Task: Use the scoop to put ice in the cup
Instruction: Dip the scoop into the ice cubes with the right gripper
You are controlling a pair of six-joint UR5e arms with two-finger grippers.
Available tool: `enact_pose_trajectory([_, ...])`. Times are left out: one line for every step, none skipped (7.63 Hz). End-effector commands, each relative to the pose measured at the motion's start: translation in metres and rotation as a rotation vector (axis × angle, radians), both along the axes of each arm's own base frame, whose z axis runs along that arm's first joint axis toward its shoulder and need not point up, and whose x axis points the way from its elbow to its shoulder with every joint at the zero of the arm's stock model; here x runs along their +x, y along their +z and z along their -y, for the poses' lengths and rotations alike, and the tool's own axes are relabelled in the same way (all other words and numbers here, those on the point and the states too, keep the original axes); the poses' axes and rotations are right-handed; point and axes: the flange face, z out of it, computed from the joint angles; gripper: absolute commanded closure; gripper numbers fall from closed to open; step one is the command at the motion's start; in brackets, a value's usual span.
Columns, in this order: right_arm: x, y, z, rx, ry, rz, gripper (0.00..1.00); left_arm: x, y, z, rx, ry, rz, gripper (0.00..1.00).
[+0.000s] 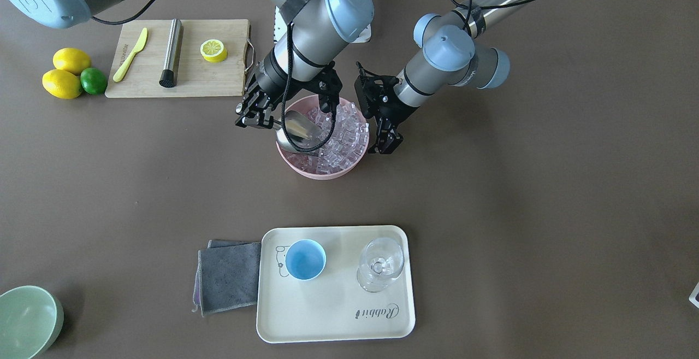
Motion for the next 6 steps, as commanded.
enact_pose_trajectory([0.005, 0.021, -0.004, 0.037, 0.004, 0.070, 1.00, 0.001, -0.001, 0.001, 0.011, 0.004, 0.001, 0.01])
enact_pose_trajectory([0.009, 0.028, -0.007, 0.036, 0.004, 0.080, 1.00, 0.001, -0.002, 0.001, 0.012, 0.004, -0.001, 0.01])
enact_pose_trajectory([0.010, 0.039, -0.007, 0.054, 0.006, 0.120, 1.00, 0.001, -0.002, 0.001, 0.012, 0.004, -0.001, 0.01])
enact_pose_trajectory([0.015, 0.048, -0.010, 0.065, 0.009, 0.149, 1.00, 0.001, -0.002, 0.001, 0.012, 0.004, -0.001, 0.01])
enact_pose_trajectory([0.013, 0.052, -0.010, 0.068, 0.007, 0.169, 1.00, 0.001, -0.003, 0.001, 0.013, 0.004, -0.002, 0.01])
enact_pose_trajectory([0.017, 0.056, -0.012, 0.074, 0.007, 0.178, 1.00, 0.001, -0.003, 0.001, 0.013, 0.004, -0.002, 0.01])
